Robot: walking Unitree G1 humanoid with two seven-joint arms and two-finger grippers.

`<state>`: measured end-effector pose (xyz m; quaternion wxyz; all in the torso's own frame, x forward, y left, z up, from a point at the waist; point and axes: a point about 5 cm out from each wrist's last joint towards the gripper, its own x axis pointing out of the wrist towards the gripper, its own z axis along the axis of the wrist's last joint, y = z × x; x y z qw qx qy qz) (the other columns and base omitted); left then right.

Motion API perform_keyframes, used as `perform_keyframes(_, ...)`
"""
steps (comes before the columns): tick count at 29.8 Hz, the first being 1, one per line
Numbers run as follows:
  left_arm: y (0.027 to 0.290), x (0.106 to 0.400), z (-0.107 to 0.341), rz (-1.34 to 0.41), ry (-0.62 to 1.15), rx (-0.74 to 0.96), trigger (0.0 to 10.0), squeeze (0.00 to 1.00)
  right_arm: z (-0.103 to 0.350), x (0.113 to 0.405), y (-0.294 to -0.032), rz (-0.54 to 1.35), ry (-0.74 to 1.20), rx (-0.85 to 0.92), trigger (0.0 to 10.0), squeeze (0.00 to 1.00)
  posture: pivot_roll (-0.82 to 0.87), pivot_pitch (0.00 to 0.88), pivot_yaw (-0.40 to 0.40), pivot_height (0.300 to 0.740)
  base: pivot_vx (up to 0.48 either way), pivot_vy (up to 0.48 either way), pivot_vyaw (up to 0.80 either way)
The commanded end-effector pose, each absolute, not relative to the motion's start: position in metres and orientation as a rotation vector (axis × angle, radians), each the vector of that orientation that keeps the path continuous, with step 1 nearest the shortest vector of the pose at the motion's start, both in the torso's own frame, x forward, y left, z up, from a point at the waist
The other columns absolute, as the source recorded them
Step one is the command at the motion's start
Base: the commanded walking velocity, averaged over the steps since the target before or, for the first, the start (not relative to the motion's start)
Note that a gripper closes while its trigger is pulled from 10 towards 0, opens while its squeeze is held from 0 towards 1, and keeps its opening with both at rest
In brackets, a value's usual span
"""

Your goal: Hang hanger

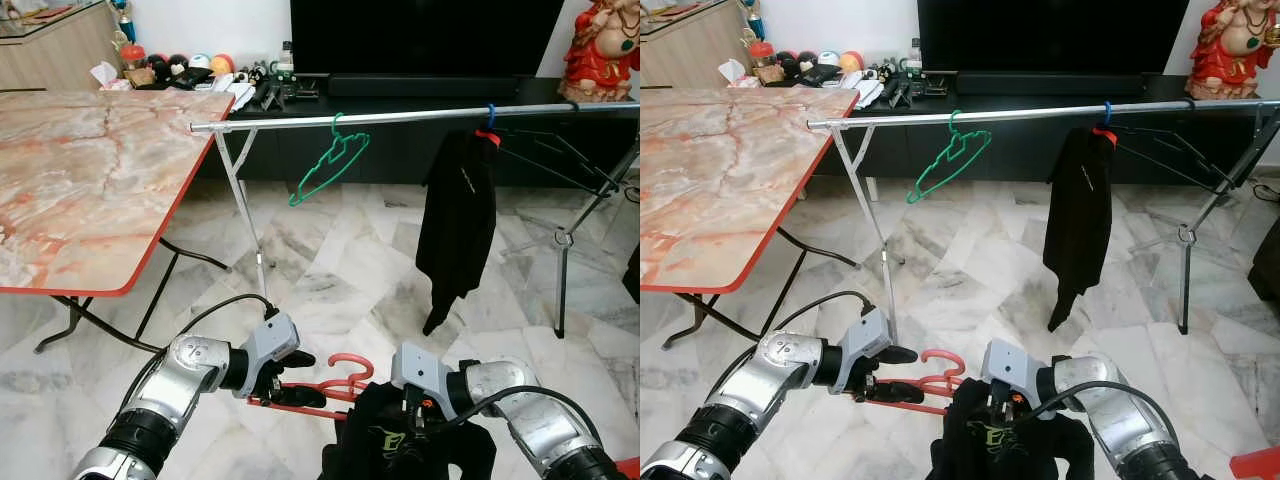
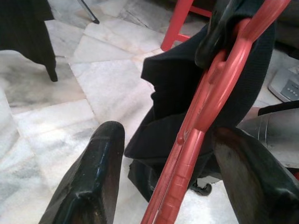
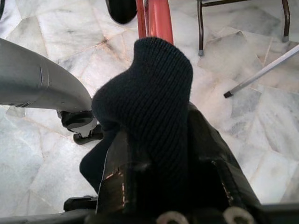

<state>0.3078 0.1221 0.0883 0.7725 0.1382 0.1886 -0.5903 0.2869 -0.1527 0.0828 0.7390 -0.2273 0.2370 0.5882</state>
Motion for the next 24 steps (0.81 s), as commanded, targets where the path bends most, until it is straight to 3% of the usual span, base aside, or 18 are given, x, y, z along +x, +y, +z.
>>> perform_keyframes(1, 0.122, 0.309, 0.089, -1.289, 0.414, 0.297, 10.0, 0.0, 0.094, 0.289, -0.148, 1.31, 0.458, -0.491, 10.0, 0.0, -0.02, 0.054, 0.061, 0.74, 0.0, 0.0, 0.0)
perform_keyframes(24, 0.121, 0.308, 0.09, -1.407, 0.483, 0.261, 10.0, 0.0, 0.099, 0.288, -0.136, 1.373, 0.422, -0.488, 10.0, 0.0, -0.03, 0.086, 0.082, 0.74, 0.0, 0.0, 0.0)
